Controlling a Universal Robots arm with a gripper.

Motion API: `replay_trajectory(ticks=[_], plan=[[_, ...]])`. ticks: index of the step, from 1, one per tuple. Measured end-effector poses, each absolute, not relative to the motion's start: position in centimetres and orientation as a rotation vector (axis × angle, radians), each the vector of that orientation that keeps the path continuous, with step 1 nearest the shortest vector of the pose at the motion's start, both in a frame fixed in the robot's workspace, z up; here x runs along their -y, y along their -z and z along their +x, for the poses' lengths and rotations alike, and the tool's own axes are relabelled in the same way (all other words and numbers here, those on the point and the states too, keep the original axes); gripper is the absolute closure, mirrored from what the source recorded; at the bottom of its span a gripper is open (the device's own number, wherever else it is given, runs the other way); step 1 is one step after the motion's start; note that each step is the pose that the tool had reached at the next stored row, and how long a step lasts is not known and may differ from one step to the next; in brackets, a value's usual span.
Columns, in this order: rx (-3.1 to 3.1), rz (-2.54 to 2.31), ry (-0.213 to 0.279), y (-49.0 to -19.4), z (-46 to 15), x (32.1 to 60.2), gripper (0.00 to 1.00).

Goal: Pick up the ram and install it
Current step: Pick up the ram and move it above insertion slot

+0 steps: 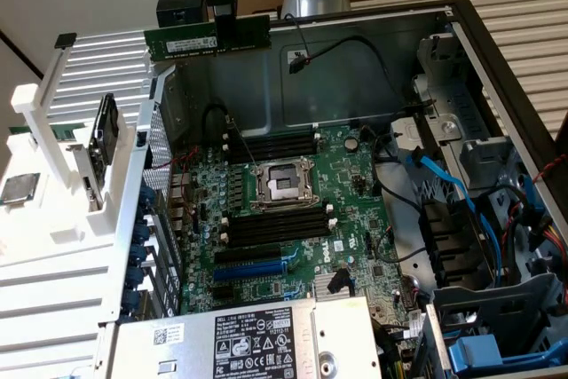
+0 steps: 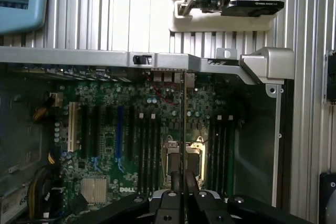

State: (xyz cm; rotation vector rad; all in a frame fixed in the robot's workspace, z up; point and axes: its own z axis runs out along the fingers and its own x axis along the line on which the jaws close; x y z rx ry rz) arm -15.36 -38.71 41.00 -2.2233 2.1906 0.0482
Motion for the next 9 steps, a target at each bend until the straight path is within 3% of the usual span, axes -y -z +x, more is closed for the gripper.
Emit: replay_trajectory(ticks=[9], plan=[[-2.19,-2.223,-0.044,-40.9,-13.0,38.7,0.86]])
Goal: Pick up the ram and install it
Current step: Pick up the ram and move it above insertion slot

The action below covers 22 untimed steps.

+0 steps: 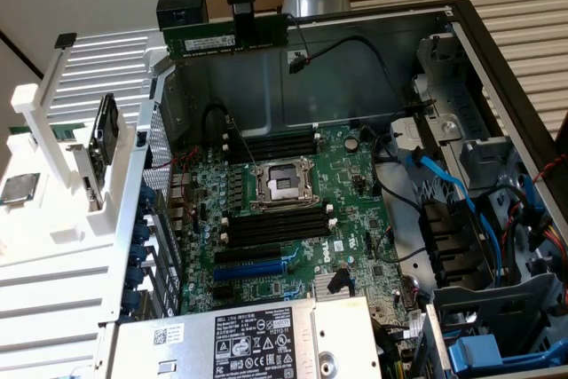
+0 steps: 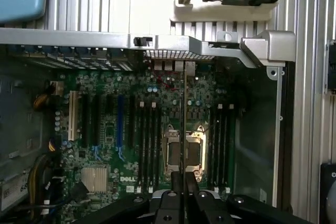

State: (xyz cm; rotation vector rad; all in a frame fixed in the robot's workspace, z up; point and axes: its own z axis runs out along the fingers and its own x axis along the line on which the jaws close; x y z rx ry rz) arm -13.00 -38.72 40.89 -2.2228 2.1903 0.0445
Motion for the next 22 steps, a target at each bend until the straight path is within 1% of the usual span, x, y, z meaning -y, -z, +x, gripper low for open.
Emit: replay_trajectory(ticks=[7,11,15,22], plan=[[-2.191,-2.209,-0.029,-40.2,-12.1,38.7,0.86],[-2.207,-2.19,-0.026,-39.3,-12.0,39.0,0.86],[-2.212,-2.18,-0.024,-38.4,-11.9,40.7,0.86],[-2.237,-2.146,-0.027,-36.1,-11.2,41.3,0.86]])
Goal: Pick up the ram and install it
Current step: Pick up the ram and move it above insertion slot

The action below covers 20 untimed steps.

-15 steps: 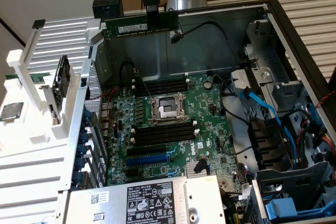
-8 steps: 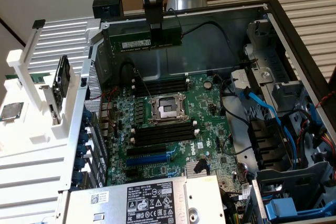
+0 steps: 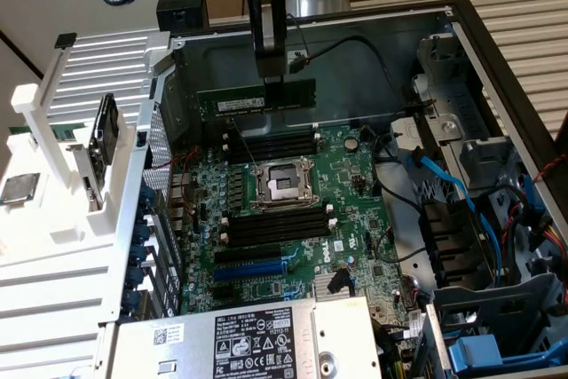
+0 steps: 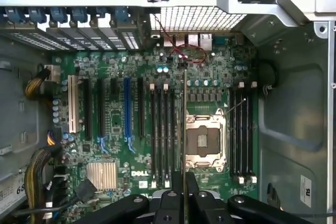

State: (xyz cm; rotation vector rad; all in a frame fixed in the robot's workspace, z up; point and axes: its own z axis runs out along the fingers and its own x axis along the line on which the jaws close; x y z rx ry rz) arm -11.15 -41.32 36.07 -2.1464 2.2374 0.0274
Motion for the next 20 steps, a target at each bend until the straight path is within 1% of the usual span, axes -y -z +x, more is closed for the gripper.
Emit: replay_trajectory(ticks=[11,20], plan=[[-2.224,-2.16,-0.029,-32.9,-10.1,41.9,0.86],[-2.224,-2.16,-0.029,-32.2,-10.0,41.7,0.86]])
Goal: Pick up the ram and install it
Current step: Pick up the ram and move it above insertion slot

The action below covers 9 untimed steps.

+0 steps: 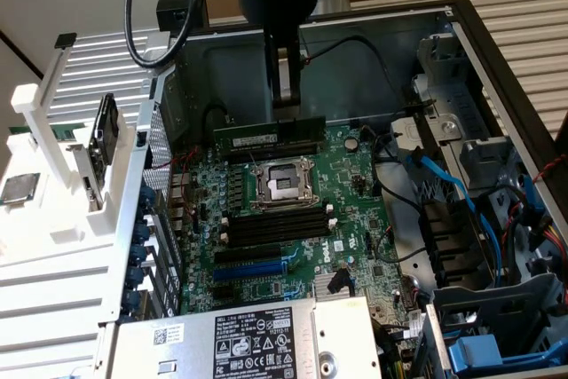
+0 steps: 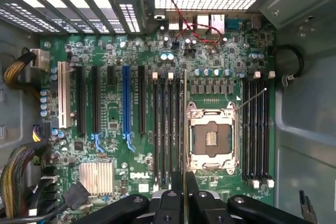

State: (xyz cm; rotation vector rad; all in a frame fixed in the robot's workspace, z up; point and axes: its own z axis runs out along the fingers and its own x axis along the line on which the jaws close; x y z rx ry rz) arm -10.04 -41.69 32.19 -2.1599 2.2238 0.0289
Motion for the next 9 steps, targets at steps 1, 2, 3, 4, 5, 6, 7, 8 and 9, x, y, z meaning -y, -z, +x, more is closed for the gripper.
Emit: replay_trajectory(ticks=[1,2,3,4,5,6,7,8,9], plan=[[-2.224,-2.16,-0.029,-32.02,-10.04,41.57,0.86],[-2.224,-2.16,-0.029,-31.84,-10.05,41.4,0.86],[-2.224,-2.16,-0.029,-31.69,-10.05,41.24,0.86],[-2.222,-2.161,-0.029,-31.56,-10.05,41.2,0.86],[-2.216,-2.167,-0.029,-31.48,-10.05,41.2,0.86],[-2.206,-2.178,-0.03,-31.43,-10.05,41.19,0.86],[-2.196,-2.188,-0.03,-31.39,-10.05,41.19,0.86],[-2.19,-2.195,-0.03,-31.38,-10.05,41.2,0.86],[-2.187,-2.198,-0.03,-31.37,-10.05,41.2,0.86]])
